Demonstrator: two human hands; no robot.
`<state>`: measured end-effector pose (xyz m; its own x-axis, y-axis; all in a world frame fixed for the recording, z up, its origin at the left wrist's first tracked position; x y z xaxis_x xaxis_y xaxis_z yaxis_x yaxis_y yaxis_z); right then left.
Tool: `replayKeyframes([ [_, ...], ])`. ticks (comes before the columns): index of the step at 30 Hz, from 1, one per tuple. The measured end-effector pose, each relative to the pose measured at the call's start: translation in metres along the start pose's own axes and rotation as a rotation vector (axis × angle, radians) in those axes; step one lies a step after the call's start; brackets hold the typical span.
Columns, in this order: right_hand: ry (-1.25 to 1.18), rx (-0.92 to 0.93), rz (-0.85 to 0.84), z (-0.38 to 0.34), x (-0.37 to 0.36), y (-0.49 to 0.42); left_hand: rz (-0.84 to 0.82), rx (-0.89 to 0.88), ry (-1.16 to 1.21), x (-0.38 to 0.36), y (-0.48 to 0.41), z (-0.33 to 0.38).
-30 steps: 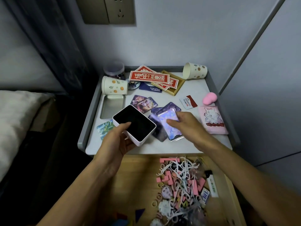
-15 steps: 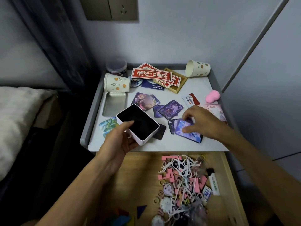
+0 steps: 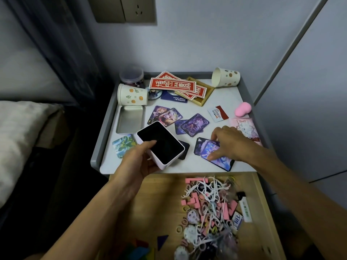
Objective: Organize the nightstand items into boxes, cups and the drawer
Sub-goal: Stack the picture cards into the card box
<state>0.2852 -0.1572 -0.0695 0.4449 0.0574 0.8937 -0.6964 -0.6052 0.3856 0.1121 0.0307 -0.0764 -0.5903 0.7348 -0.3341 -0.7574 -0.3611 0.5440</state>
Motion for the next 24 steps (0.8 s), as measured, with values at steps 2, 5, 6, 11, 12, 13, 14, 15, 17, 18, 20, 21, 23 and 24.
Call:
replayKeyframes([
  [2, 0.028, 0.02, -0.005, -0.001, 0.001, 0.0, 0.087, -0.031, -0.059, 0.001, 0.001, 0.002],
  [5, -0.08, 0.041, 0.066, 0.001, 0.016, 0.003, 0.179, -0.132, -0.203, 0.002, 0.003, 0.005],
  [6, -0.184, 0.06, 0.094, 0.001, 0.023, 0.005, 0.178, -0.185, -0.245, 0.001, 0.005, 0.007],
  [11, -0.847, 0.278, -0.092, -0.031, 0.044, 0.033, -0.036, -0.348, -0.411, -0.01, 0.012, 0.007],
  [12, -0.872, 0.307, -0.14, -0.036, 0.042, 0.036, -0.063, -0.353, -0.47, -0.012, 0.011, 0.006],
  [13, -0.867, 0.326, -0.176, -0.039, 0.039, 0.037, -0.082, -0.346, -0.516, -0.013, 0.011, 0.005],
  [14, -0.851, 0.338, -0.199, -0.041, 0.037, 0.038, -0.092, -0.34, -0.542, -0.014, 0.011, 0.004],
  [15, -0.836, 0.346, -0.217, -0.041, 0.035, 0.039, -0.096, -0.332, -0.561, -0.015, 0.012, 0.004],
  [17, -0.826, 0.357, -0.244, -0.04, 0.033, 0.039, -0.125, -0.317, -0.582, -0.018, 0.015, 0.005],
  [18, -0.824, 0.359, -0.251, -0.039, 0.032, 0.039, -0.137, -0.283, -0.569, -0.019, 0.016, 0.005],
  [20, -0.822, 0.363, -0.251, -0.038, 0.03, 0.039, -0.166, -0.165, -0.559, -0.021, 0.018, 0.003],
  [21, -0.82, 0.369, -0.251, -0.038, 0.029, 0.039, -0.184, -0.12, -0.584, -0.021, 0.018, 0.002],
  [23, -0.812, 0.38, -0.249, -0.039, 0.027, 0.038, -0.239, -0.093, -0.623, -0.023, 0.019, -0.001],
  [24, -0.812, 0.381, -0.245, -0.039, 0.026, 0.038, -0.266, -0.092, -0.635, -0.024, 0.019, -0.002],
])
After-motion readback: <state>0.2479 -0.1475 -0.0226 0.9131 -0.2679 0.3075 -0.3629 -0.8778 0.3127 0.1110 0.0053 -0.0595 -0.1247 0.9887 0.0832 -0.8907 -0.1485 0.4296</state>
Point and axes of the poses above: each hand's wrist, its own y-axis away from the middle knuckle, its own x-axis out of the back of the hand, z = x × y, the point moved 3 cm from there along -y, towards the middle knuckle, and after that the axes turned 3 degrees about x, right-handed, at the moved point
